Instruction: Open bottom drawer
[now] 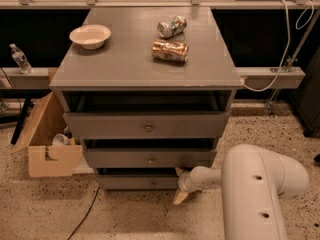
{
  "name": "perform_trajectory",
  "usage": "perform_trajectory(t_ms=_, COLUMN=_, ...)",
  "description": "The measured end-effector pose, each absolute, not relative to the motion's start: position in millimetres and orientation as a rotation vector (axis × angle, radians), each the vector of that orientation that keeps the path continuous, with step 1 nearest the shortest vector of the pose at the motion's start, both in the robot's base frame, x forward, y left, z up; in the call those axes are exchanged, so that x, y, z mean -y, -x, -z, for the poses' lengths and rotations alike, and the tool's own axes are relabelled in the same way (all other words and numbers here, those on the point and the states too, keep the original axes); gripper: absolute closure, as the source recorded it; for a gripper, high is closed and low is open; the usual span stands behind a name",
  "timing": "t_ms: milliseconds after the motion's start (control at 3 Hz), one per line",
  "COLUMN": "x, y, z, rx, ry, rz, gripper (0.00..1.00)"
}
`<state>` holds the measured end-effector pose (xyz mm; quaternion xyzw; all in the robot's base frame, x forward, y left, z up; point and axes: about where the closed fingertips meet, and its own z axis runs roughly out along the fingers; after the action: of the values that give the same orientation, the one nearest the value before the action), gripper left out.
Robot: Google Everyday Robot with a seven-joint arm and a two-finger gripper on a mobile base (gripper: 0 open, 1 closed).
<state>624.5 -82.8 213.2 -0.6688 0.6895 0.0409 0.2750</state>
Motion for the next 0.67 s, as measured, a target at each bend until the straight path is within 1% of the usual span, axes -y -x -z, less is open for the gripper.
perform_trajectory(t_ms=667, x=84.1, y=-646.4, z=-181.4, rx=-1.904, ry=1.796, rz=-0.084, gripper=0.00)
